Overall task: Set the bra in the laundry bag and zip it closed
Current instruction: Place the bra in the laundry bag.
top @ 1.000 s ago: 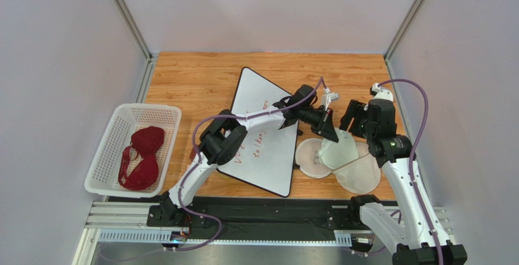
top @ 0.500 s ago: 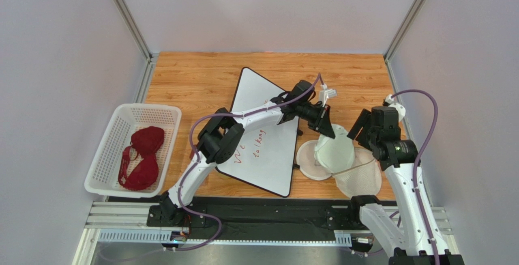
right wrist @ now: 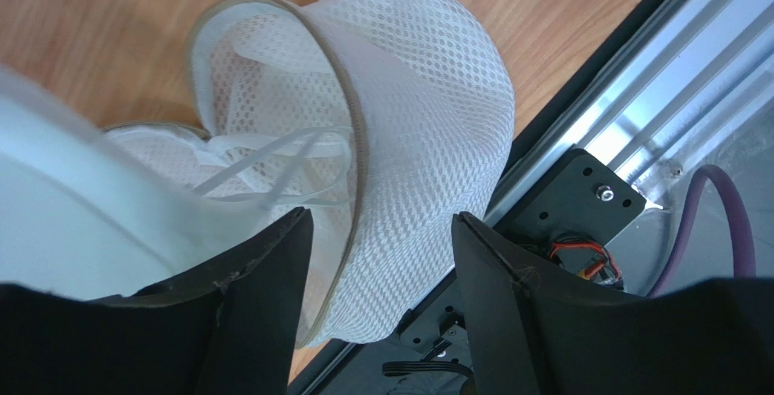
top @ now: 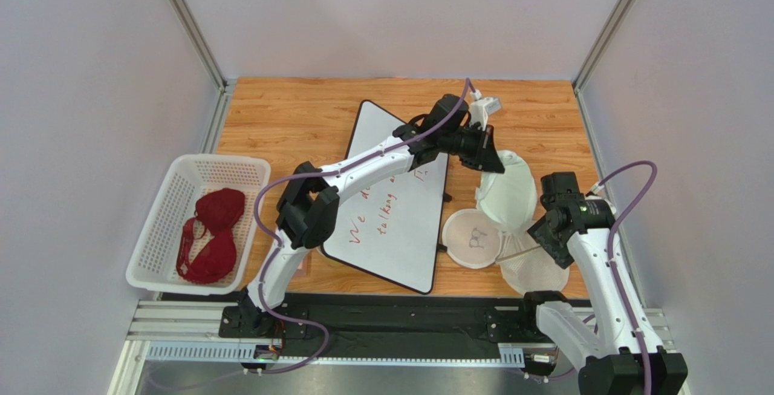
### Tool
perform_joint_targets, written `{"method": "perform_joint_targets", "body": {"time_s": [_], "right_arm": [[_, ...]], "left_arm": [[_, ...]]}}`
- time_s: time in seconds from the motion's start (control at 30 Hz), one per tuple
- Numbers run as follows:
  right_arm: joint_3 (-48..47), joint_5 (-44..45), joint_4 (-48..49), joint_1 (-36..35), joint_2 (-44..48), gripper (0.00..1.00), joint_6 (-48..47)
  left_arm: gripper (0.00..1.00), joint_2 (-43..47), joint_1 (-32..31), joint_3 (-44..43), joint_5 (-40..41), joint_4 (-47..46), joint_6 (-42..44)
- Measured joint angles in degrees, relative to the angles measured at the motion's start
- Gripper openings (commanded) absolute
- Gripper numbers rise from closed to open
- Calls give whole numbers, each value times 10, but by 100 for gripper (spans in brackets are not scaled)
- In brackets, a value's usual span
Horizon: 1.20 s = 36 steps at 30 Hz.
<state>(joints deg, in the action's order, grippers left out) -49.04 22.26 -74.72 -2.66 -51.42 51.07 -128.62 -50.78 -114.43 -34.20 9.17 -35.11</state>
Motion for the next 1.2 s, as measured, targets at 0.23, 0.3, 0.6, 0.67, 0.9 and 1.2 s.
{"method": "perform_joint_targets", "body": {"time_s": [0.23, 0.3, 0.6, 0.67, 0.9, 1.2], "right_arm": [[33, 17, 46, 6, -31, 0, 16], [33, 17, 97, 7, -49, 0, -14], [18, -113, 375, 10, -81, 0, -207], [3, -151, 410, 13, -99, 0, -233], [2, -281, 464, 51, -123, 15, -271], [-30, -357, 445, 101, -154, 31, -288]], "left_arm": [[0, 42, 16, 4, 64, 57, 24], [0, 50, 29, 4, 63, 62, 24], [0, 54, 73, 4, 32, 52, -7], [0, 54, 73, 5, 25, 40, -18], [0, 51, 70, 64, -8, -70, -78], [0, 57, 64, 249, 38, -162, -157]]}}
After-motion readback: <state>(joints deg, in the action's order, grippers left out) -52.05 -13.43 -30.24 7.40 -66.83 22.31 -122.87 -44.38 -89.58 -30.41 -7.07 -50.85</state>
